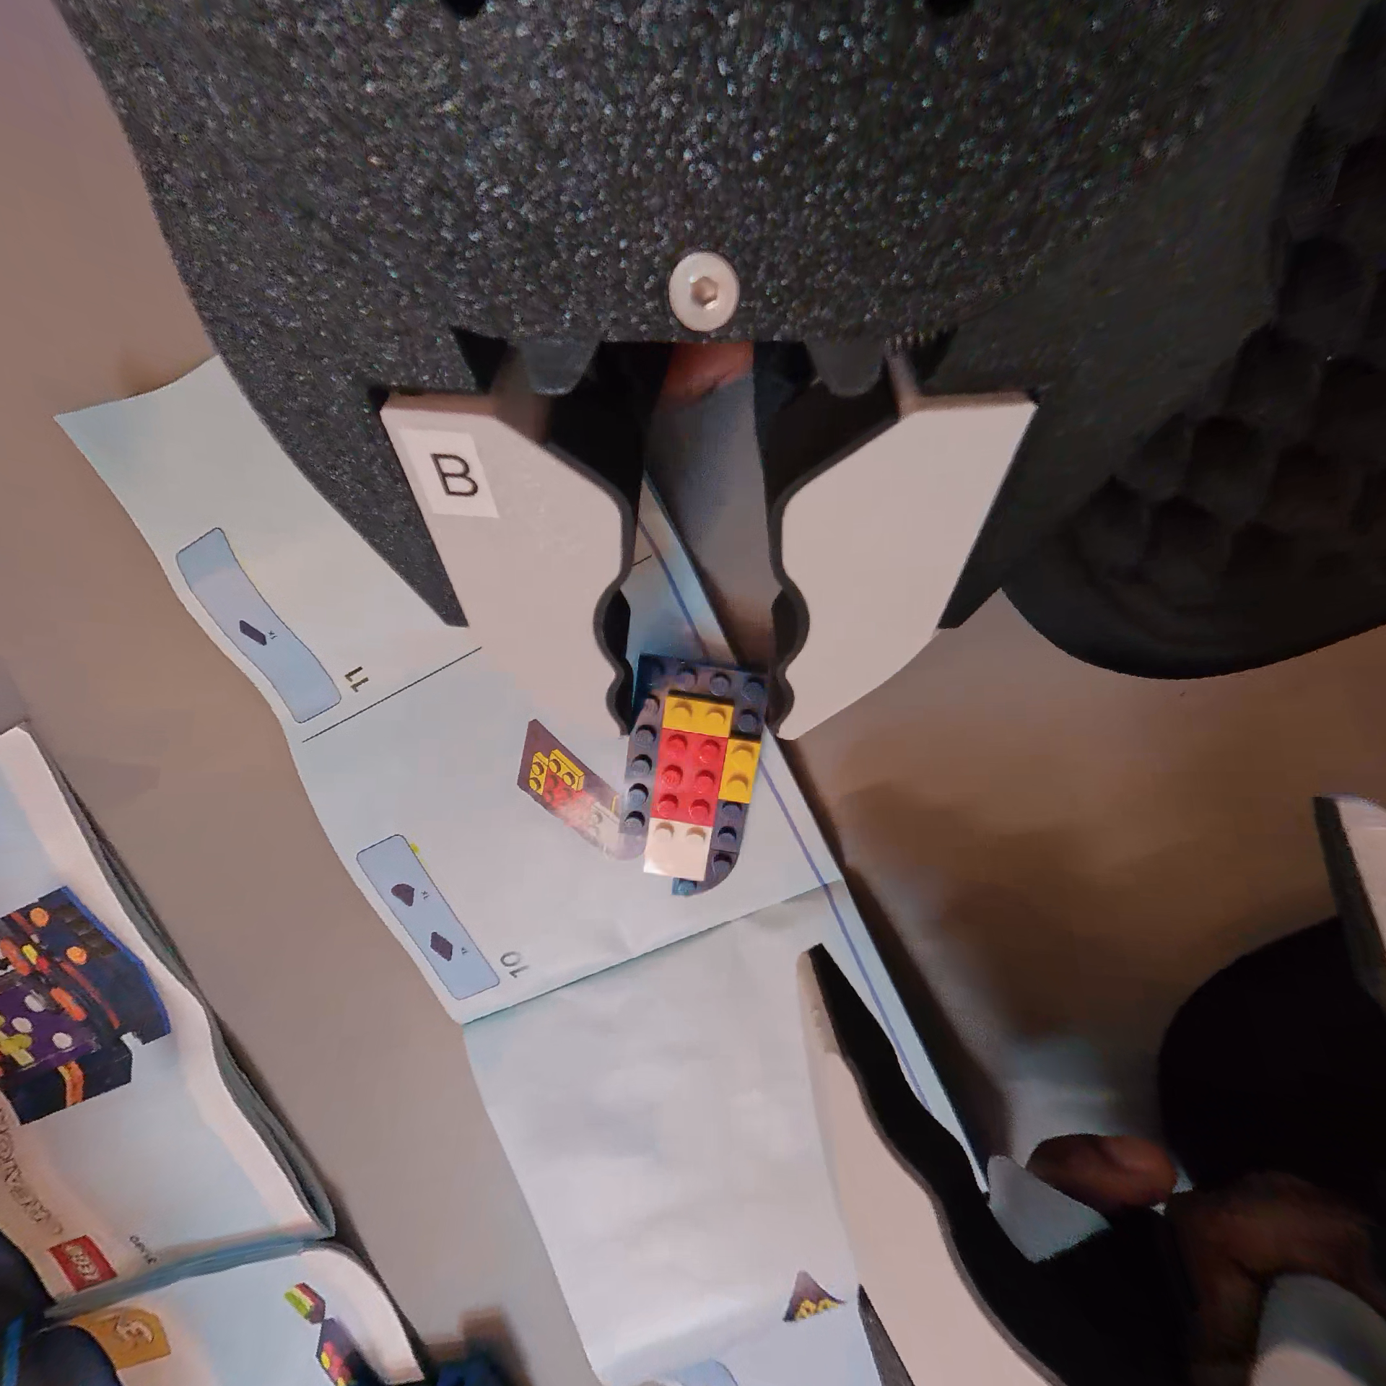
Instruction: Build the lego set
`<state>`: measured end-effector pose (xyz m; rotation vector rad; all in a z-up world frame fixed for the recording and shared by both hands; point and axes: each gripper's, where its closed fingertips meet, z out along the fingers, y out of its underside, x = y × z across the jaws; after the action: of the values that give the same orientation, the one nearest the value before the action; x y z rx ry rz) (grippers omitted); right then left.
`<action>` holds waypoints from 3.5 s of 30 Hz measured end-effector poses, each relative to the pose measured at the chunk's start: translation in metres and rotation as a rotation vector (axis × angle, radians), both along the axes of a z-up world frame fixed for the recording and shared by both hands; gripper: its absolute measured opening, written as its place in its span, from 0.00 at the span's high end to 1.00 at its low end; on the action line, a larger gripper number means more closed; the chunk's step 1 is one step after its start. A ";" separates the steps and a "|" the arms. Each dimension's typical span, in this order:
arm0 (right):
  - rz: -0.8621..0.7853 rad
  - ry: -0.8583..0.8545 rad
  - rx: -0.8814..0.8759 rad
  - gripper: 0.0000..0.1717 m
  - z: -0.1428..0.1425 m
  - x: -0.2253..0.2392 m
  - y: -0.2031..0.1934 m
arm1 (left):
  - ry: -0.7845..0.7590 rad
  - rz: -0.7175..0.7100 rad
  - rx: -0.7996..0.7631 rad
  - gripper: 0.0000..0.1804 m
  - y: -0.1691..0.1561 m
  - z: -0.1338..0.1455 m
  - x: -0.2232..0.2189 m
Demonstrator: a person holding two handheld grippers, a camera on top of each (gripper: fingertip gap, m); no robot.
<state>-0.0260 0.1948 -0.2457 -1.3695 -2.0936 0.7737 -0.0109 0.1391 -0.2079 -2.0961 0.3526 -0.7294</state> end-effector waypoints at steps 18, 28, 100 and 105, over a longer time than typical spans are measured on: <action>0.088 0.027 -0.023 0.80 0.002 0.018 0.002 | 0.011 -0.018 -0.005 0.55 -0.001 -0.001 0.002; 0.096 0.026 -0.024 0.80 -0.001 0.018 0.002 | 0.008 -0.028 -0.012 0.56 -0.002 -0.002 0.004; 0.113 0.101 0.003 0.80 -0.005 0.014 0.004 | 0.109 -0.142 0.157 0.53 -0.010 0.020 0.030; 0.105 0.105 0.016 0.80 -0.005 0.013 0.005 | 0.185 -0.122 0.341 0.57 -0.025 0.058 0.050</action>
<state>-0.0127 0.2000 -0.2504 -1.1917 -2.0982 0.8506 0.0394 0.1143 -0.1500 -1.8314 0.6642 -0.5047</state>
